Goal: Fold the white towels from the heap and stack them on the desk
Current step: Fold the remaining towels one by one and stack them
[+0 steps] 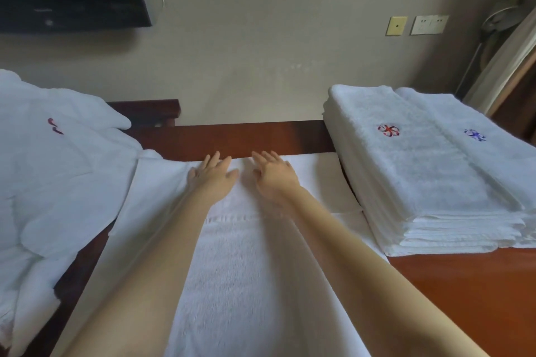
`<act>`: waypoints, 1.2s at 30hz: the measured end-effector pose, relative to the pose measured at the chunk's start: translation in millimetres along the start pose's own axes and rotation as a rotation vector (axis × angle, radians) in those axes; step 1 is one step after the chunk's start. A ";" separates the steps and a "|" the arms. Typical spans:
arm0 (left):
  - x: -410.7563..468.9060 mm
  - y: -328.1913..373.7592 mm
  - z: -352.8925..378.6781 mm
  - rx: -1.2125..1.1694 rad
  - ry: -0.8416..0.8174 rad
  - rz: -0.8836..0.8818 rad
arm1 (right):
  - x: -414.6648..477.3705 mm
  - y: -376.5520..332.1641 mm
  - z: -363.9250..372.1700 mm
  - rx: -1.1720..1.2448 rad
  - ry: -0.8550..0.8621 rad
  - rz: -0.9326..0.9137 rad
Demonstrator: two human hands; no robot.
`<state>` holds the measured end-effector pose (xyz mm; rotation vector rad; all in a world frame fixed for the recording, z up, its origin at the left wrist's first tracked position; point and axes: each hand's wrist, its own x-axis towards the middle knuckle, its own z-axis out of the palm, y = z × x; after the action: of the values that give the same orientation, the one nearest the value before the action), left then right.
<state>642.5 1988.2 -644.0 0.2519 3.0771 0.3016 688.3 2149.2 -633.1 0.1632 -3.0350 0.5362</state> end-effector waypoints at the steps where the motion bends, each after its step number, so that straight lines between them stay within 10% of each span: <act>1: 1.0 -3.9 4.7 0.065 -0.041 -0.001 | 1.2 4.8 2.6 -0.063 -0.064 0.006; 11: 3.9 -12.1 13.7 0.115 -0.038 0.038 | -12.3 81.9 -19.0 -0.126 -0.027 0.380; 30: -2.5 -93.7 0.2 0.122 0.025 -0.034 | 4.3 -9.9 23.6 -0.135 0.009 0.050; 36: -6.7 -74.5 -11.1 0.197 0.432 0.087 | 3.6 -2.1 9.8 -0.088 0.264 0.063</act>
<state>636.9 1912.9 -647.5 0.3732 3.5348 0.0570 684.6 2143.5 -641.3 -0.0070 -2.8064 0.3911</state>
